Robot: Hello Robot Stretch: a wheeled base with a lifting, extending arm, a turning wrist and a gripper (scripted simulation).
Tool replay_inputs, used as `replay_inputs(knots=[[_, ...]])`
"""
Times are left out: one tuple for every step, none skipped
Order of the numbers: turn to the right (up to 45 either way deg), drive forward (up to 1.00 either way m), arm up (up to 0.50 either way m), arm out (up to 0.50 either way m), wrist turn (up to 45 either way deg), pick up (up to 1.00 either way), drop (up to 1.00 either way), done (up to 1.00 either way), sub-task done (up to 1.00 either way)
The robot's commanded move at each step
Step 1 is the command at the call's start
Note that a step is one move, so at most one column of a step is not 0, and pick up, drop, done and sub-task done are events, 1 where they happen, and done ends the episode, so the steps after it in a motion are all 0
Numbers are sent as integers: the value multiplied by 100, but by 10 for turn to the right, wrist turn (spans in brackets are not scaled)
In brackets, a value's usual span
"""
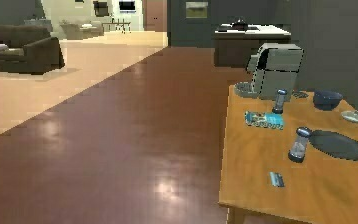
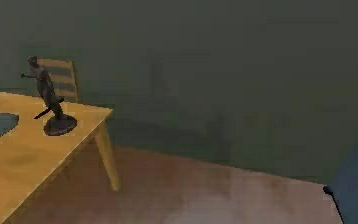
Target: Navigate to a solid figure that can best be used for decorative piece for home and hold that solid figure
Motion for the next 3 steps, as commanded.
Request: replay_inputs(knots=[[-300, 0, 0, 0, 0, 0, 0, 0, 0], [450, 0, 0, 0, 0, 0, 0, 0, 0], [450, 0, 0, 0, 0, 0, 0, 0, 0]])
